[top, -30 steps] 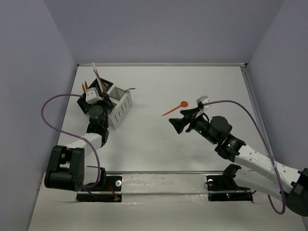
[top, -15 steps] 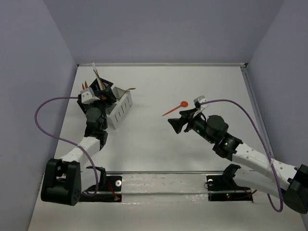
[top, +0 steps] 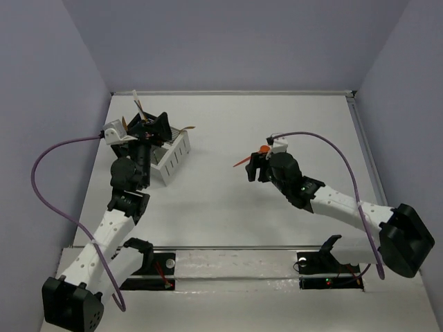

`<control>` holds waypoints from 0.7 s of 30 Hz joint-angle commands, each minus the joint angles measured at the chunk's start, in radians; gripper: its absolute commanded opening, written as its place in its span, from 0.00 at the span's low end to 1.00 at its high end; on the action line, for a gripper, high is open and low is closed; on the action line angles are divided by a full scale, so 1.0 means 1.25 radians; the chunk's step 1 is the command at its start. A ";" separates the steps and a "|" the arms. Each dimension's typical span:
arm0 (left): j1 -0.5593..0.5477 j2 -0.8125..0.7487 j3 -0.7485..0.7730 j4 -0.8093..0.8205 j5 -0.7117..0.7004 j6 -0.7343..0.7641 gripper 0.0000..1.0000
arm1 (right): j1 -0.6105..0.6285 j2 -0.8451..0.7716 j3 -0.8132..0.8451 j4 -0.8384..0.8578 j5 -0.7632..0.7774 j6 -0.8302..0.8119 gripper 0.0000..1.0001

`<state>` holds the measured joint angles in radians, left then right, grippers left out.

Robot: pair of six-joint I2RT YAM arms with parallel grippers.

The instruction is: Sort the eating utensils into containers

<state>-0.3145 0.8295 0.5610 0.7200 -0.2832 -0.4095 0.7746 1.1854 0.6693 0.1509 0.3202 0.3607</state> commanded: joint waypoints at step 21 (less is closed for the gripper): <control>-0.004 -0.236 0.108 -0.554 0.373 0.098 0.99 | -0.193 0.482 0.333 -0.184 0.074 0.195 0.82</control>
<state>-0.3141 0.5972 0.7158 0.0280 0.1459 -0.3412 0.5594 1.7493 1.0126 -0.0669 0.3660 0.5594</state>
